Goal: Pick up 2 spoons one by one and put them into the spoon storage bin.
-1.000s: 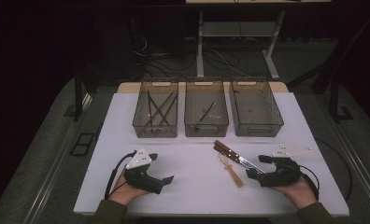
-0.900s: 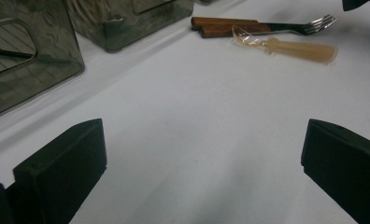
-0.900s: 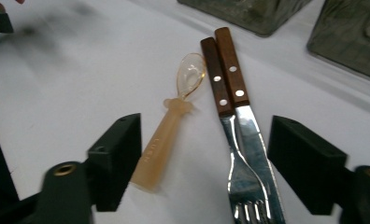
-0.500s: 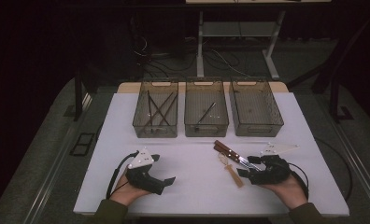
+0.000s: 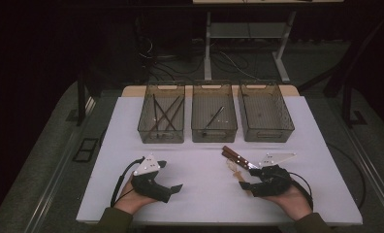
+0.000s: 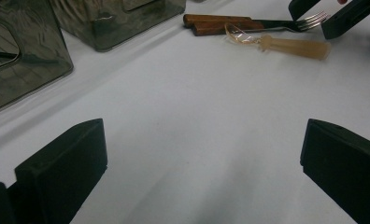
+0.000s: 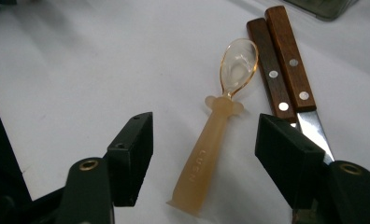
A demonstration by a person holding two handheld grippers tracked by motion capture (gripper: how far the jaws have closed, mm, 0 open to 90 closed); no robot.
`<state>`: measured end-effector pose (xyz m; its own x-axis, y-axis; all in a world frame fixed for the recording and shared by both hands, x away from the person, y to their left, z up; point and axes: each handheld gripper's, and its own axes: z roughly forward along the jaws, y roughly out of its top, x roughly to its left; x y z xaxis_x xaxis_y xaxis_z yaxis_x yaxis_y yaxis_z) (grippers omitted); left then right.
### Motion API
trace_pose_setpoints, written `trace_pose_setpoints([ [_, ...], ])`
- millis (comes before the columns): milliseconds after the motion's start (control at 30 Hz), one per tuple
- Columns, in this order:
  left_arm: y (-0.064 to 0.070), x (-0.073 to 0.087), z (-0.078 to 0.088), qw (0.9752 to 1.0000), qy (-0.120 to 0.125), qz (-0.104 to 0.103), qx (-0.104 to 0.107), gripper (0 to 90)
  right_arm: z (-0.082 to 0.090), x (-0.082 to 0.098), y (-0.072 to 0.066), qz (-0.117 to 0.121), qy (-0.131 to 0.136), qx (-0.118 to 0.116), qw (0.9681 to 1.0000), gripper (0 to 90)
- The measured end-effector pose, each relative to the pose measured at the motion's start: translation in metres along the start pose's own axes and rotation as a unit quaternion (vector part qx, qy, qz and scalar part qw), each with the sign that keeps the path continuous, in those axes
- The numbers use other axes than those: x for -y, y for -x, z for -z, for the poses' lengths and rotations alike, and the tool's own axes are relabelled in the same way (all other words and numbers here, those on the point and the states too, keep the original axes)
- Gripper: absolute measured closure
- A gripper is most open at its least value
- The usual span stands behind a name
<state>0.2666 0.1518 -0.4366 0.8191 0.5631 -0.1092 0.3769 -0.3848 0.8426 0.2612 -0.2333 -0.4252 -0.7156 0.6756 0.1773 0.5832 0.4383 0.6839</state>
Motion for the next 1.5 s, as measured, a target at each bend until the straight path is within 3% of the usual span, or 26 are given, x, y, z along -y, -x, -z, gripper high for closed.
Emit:
trace_pose_setpoints([
  [367, 0.000, 0.000, 0.000, 1.0000, 0.000, -0.003, 0.001, 0.0, -0.008, 0.007, -0.007, 0.021, -0.045, 0.008, 0.9988, 45.5],
  [633, 0.000, 0.000, 0.000, 1.0000, 0.001, -0.005, 0.001, 0.0, -0.013, 0.010, -0.011, 0.046, -0.074, 0.029, 0.9958, 52.9],
  [833, 0.001, 0.000, -0.002, 1.0000, 0.001, -0.002, 0.001, 0.1, -0.014, 0.010, -0.013, 0.062, -0.079, 0.038, 0.9942, 55.9],
  [1500, 0.002, 0.000, -0.003, 1.0000, -0.001, -0.002, 0.004, 0.1, -0.013, 0.008, -0.010, 0.060, -0.084, 0.039, 0.9939, 73.4],
])
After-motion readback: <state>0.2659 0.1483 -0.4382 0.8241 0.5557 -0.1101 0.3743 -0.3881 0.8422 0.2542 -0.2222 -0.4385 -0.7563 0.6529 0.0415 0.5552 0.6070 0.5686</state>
